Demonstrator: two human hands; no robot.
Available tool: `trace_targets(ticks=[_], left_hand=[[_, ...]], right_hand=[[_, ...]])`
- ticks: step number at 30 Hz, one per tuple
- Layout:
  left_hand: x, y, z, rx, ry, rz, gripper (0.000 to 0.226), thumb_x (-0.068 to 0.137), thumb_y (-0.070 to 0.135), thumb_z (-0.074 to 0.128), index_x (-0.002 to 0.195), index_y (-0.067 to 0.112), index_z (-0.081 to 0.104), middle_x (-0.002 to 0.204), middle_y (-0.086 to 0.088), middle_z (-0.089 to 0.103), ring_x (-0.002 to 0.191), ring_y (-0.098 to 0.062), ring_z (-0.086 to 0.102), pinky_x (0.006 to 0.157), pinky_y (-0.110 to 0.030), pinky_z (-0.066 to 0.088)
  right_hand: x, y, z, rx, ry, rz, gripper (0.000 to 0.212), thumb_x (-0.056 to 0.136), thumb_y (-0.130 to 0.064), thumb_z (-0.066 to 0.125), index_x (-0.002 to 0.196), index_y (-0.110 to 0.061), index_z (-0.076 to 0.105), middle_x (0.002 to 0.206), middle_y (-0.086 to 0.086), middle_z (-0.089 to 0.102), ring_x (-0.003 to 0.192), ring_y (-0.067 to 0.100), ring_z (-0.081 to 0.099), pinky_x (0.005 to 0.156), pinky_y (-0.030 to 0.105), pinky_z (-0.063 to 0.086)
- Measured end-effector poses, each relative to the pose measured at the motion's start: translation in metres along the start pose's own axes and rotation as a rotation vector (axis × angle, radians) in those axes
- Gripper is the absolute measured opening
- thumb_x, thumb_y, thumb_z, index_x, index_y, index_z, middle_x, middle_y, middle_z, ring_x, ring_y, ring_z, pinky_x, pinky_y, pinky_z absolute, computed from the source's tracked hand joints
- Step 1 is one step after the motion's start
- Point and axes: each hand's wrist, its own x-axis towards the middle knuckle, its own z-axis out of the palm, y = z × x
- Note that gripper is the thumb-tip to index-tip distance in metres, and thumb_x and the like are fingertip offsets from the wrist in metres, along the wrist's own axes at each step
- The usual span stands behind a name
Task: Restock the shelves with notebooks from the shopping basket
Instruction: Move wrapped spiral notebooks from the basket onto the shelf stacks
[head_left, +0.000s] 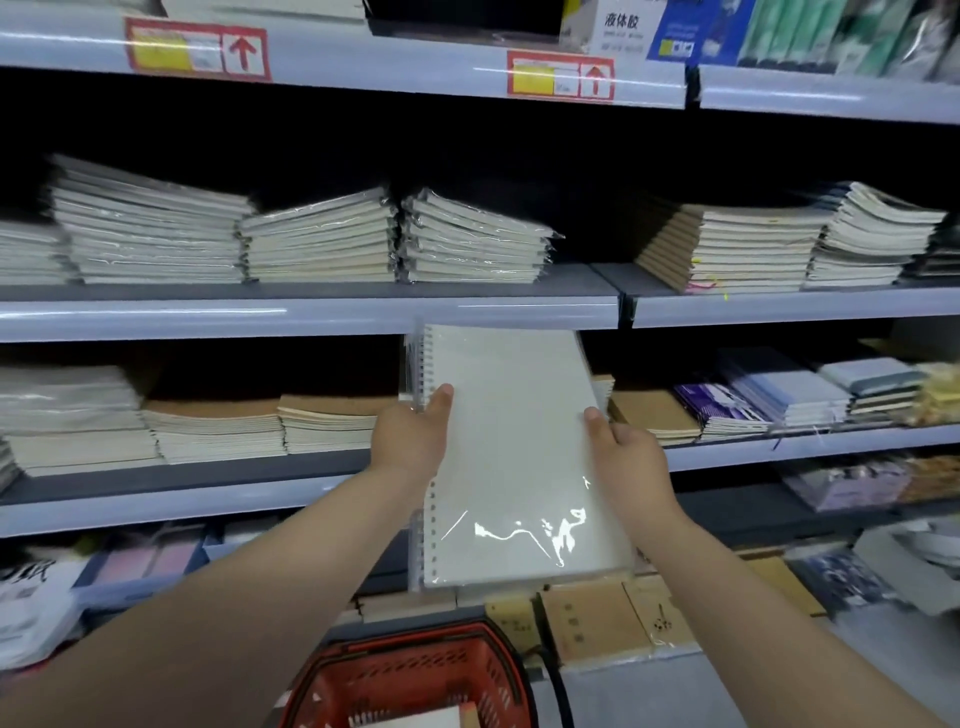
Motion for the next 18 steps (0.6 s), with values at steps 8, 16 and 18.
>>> trace_targets(ticks=[8,16,18], left_hand=[[-0.003,0.028,0.003,-0.037,0.063,0.031,0.048,0.091,0.049,0.059,0.062,0.013,0.047,0.064,-0.001,0.053,0.056,-0.017,0.05,0.049,-0.025,0.033],[0.004,0.078,0.012,-0.049,0.017,0.087,0.046,0.094,0.048,0.054,0.089,0.004,0.066,0.086,-0.01,0.067,0.078,-0.028,0.064,0.07,-0.033,0.053],[0.004,0.086,0.014,-0.114,-0.016,0.098,0.042,0.094,0.044,0.056,0.1,0.004,0.066,0.097,-0.013,0.07,0.09,-0.032,0.067,0.085,-0.043,0.055]], right_hand=[[0.021,-0.02,-0.009,0.09,-0.021,-0.079,0.048,0.097,-0.041,0.051,0.061,-0.011,0.041,0.058,0.004,0.038,0.056,0.017,0.034,0.052,0.029,0.028],[0.056,-0.041,-0.025,0.195,-0.02,-0.152,0.044,0.098,-0.036,0.051,0.064,-0.008,0.048,0.06,0.006,0.043,0.057,0.017,0.036,0.053,0.029,0.026],[0.067,-0.046,-0.026,0.23,0.008,-0.139,0.045,0.098,-0.036,0.051,0.065,-0.006,0.052,0.06,0.008,0.044,0.058,0.017,0.038,0.055,0.03,0.028]])
